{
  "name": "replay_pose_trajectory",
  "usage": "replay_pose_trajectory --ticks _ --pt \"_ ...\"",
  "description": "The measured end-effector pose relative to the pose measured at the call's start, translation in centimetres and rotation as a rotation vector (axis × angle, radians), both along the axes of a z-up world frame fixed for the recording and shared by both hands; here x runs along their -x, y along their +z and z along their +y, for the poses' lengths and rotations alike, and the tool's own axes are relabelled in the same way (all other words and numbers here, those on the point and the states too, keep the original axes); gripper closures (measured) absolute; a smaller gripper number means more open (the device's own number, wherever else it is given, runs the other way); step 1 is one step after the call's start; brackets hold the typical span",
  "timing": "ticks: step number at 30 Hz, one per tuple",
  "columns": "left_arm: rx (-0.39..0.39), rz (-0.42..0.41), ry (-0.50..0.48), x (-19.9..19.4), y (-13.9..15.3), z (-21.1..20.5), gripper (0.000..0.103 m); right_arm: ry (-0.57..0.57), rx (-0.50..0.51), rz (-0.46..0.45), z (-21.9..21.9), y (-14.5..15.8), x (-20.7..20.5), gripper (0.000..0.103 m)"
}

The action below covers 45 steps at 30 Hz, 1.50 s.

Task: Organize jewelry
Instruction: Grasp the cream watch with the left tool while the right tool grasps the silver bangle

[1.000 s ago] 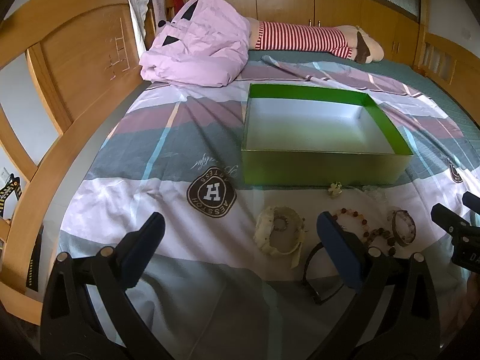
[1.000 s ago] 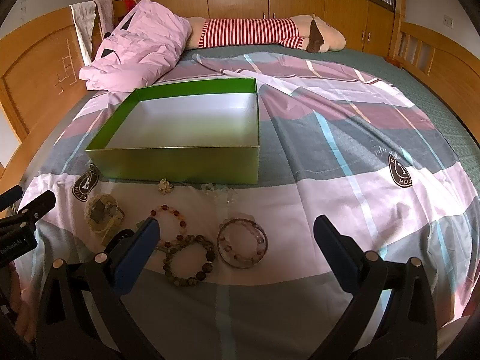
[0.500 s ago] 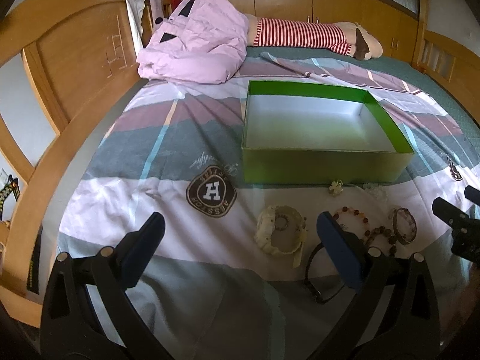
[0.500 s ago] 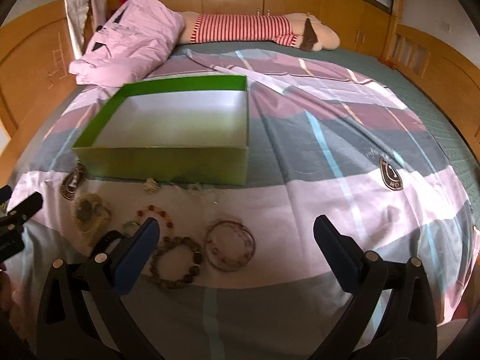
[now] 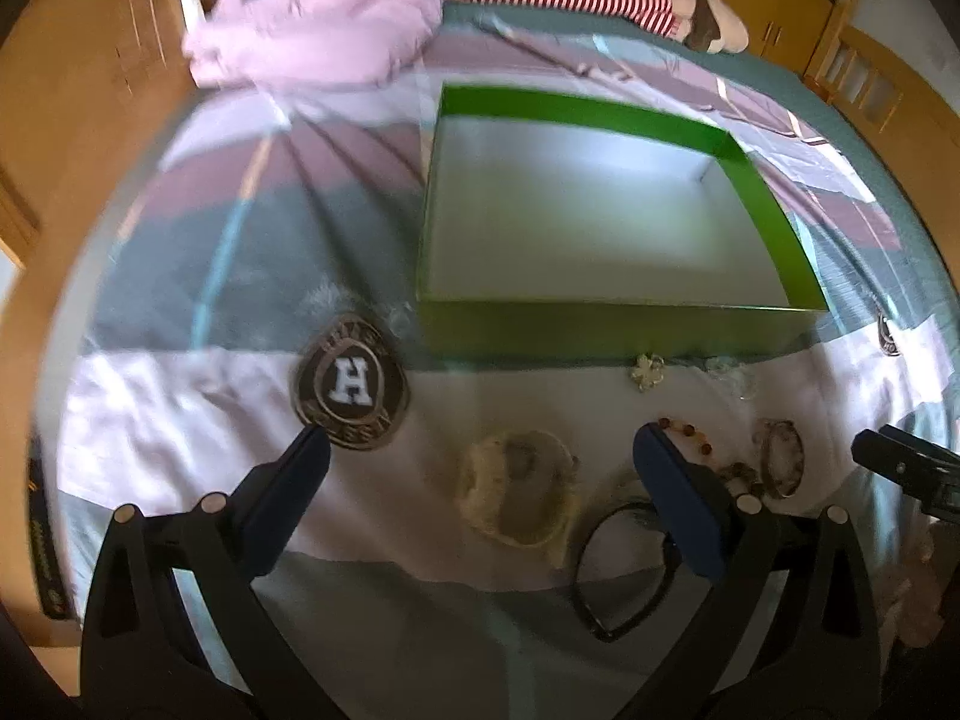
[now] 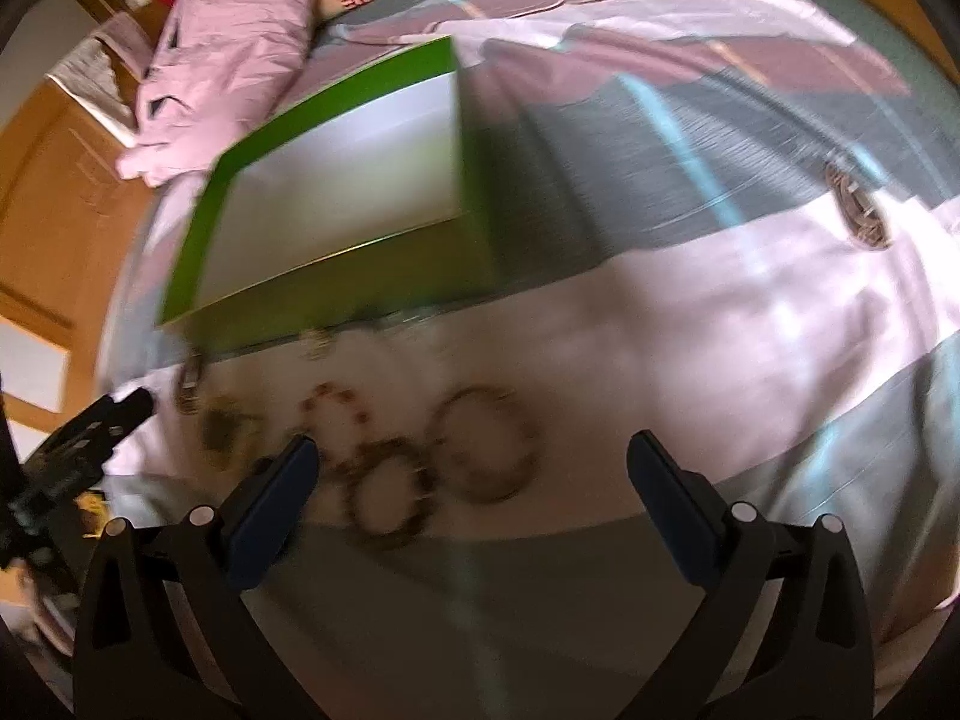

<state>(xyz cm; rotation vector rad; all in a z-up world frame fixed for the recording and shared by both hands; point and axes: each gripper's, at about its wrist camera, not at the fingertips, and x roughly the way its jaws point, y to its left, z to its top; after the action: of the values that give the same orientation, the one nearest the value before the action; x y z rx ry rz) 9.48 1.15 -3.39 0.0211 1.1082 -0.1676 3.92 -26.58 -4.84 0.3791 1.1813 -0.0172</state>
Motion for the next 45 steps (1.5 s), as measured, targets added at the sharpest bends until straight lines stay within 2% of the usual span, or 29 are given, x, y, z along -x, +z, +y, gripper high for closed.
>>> replay_pose_trajectory --ticks 3,5,9,11,12,14,17,18,21,24,32,34,36,39,42,43,45 --pt "-0.013 0.040 0.023 -0.8 -1.4 0.6 0.002 0.003 0.003 0.078 -0.6 -1.6 -0.8 0.003" --pt "-0.025 0.065 0.033 -1.4 -2.2 0.9 0.002 0.004 0.012 0.128 -0.7 -3.0 -1.3 0.018" --pt "-0.003 0.112 0.027 -2.0 -3.1 1.4 0.006 0.013 0.040 0.175 -0.6 -4.7 -1.7 0.031" --pt "-0.037 0.114 0.011 -2.2 -3.4 1.0 0.009 0.013 0.038 0.181 -0.6 -4.9 -1.9 0.034" --pt "-0.055 0.112 0.004 -2.2 -3.5 0.9 0.011 0.011 0.039 0.182 -0.6 -5.1 -2.0 0.035" --pt "-0.077 0.115 -0.006 -2.3 -3.9 0.7 0.016 0.006 0.037 0.189 -0.6 -5.4 -2.1 0.044" --pt "-0.080 0.143 -0.016 -2.3 -4.8 0.4 0.031 -0.004 0.037 0.202 -0.8 -5.6 -2.3 0.053" --pt "-0.078 0.153 -0.019 -2.5 -5.2 0.3 0.035 -0.008 0.039 0.204 -0.9 -5.7 -2.4 0.054" --pt "-0.096 0.173 -0.025 -2.7 -6.2 0.0 0.037 -0.014 0.036 0.202 -1.1 -5.8 -2.5 0.056" --pt "-0.100 0.178 -0.029 -2.8 -6.6 -0.2 0.047 -0.003 0.039 0.202 -0.5 -5.8 -2.7 0.060" --pt "-0.021 0.196 0.000 -3.1 -6.7 0.8 0.065 -0.002 0.020 0.199 -1.3 -5.5 -2.1 0.068" --pt "-0.019 0.193 -0.007 -3.0 -6.7 0.6 0.071 0.004 0.022 0.199 -1.1 -5.6 -2.1 0.072" --pt "-0.022 0.181 -0.017 -2.4 -6.4 0.2 0.084 0.018 0.023 0.200 -0.7 -5.8 -2.2 0.072" --pt "-0.021 0.167 -0.009 -1.9 -6.2 0.0 0.085 0.026 0.032 0.202 -0.6 -6.0 -2.0 0.075" --pt "0.015 0.155 -0.001 -1.7 -5.8 0.2 0.086 0.010 0.007 0.198 -1.0 -5.9 -2.2 0.084" --pt "0.009 0.141 -0.001 -1.5 -5.4 0.2 0.086 0.007 -0.001 0.197 -1.1 -5.9 -2.0 0.089" --pt "0.004 0.121 -0.006 -1.2 -4.9 0.2 0.086 0.009 -0.007 0.194 -1.1 -5.9 -2.1 0.092"
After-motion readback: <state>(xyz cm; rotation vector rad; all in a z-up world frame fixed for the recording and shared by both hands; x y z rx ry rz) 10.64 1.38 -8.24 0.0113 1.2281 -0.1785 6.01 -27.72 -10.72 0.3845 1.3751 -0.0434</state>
